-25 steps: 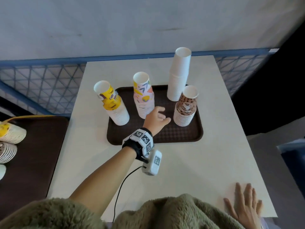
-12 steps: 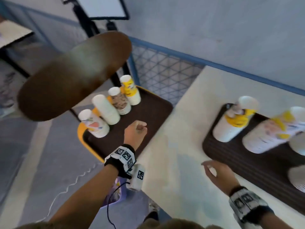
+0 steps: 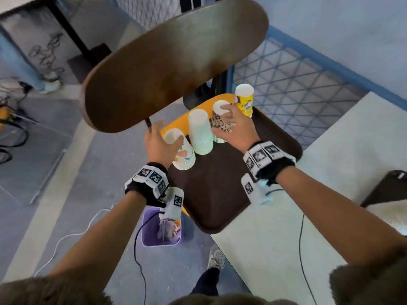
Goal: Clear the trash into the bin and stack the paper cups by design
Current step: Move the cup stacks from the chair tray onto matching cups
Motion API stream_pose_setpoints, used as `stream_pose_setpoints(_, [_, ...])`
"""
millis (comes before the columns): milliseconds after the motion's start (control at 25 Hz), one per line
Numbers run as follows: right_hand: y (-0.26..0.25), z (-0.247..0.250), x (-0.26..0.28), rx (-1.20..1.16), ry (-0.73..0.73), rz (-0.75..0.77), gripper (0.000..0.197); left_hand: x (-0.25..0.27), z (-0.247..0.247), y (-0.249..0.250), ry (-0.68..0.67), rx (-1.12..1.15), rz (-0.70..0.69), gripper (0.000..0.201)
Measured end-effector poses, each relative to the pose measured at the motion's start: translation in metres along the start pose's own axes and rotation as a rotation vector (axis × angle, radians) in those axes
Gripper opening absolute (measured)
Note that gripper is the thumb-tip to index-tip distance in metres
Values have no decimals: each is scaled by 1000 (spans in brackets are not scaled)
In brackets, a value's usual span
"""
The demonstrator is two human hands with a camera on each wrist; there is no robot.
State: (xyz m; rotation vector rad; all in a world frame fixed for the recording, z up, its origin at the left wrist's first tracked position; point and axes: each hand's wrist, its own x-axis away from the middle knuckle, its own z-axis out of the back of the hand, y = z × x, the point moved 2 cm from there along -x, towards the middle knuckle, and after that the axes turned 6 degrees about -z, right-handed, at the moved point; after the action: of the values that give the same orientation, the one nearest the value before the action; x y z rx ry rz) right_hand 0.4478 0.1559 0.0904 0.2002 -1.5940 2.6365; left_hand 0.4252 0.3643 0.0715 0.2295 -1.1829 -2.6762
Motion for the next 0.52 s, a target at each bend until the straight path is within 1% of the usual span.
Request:
stream_pose_setpoints(120, [-17,-38,-31,50,-52,5,77,-8,-9,-15,-90,37,-10,64])
stream_pose_setpoints(200, [-15,-56,-43,82,-72,-40,80,-8,-14,-19,-132,90,4,67])
stream_pose_setpoints(240, [-13,-62,-47,98,-75,-57,78,-7,-15,-19,-155,119,32,67])
stream_pose_setpoints(320, [-8,-71,-51,94,-46,-62,67,-6,-18,-21,-192,154,87,64])
stream_pose_setpoints(400, [-2,-71,-46,26,9,-60,59,-2,-20,-23,-193,173,115,61])
stream_pose_setpoints(520, [17,-64,-20,-12,27,-83,63,9,-26,-32,-220,200,142,62])
